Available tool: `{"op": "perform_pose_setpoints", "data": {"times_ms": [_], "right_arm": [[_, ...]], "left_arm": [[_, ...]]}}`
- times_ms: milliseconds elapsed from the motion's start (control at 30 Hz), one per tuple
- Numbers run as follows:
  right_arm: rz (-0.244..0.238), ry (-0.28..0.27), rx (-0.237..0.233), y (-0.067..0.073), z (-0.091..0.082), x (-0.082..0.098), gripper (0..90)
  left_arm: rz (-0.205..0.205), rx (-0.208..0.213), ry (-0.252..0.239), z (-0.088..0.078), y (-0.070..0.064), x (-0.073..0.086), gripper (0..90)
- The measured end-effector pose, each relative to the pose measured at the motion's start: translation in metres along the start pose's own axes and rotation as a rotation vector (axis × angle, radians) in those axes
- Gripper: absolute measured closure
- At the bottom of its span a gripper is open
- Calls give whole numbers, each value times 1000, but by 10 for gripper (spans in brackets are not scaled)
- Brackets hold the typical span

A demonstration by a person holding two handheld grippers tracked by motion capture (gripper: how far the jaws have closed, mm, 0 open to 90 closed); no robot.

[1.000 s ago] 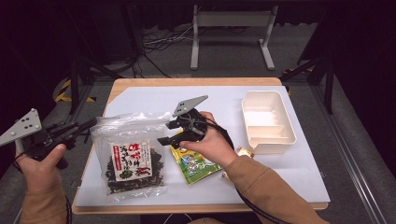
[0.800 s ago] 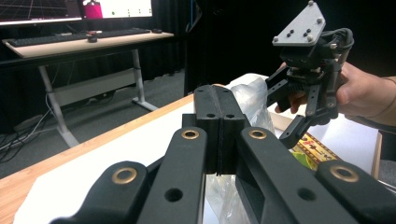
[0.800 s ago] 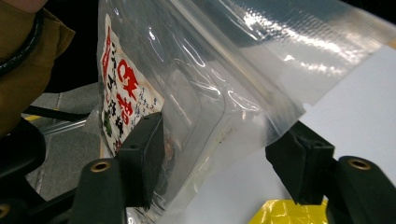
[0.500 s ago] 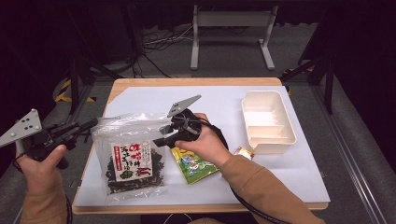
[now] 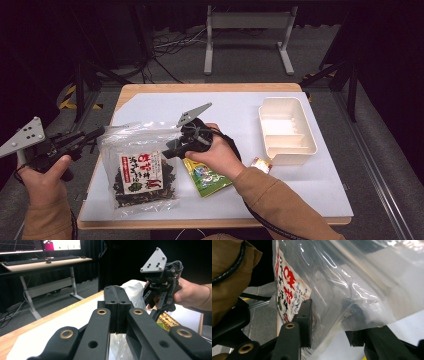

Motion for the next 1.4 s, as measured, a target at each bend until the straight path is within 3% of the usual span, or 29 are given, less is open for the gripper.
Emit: {"op": "perform_pose_setpoints", "data": {"times_ms": [300,400,533,833,967,1133,1400], "right_arm": [[-13,18,-39,8,-3,-1,803],[-6,20,-45,10,-4,-1,815],[40,12,-80,13,-6,-2,823],[65,5,-97,18,-14,-7,829],[90,-8,-121,20,-22,-10,831],[73,-19,-80,14,-38,-14,831],[63,-46,-6,0,-70,-19,831]], "left_arm": [[-3,-15,11,-1,2,2,900],[-2,-20,10,-1,3,2,900],[-6,-21,-8,-3,3,0,900],[-37,3,-68,-6,2,-4,900],[-56,6,-90,-9,3,-6,787],[-66,13,-103,-9,4,-6,704],[-78,12,-73,-3,7,0,648]]}}
Point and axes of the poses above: each handheld gripper's, and its own axes: z roughly forward along the jaws, x roughly out of its underside, y roughly to its left, the point moved 8 cm from there along z, roughly forward along the jaws, and after that the axes turned 8 degrees about x, right-handed, at the moved point
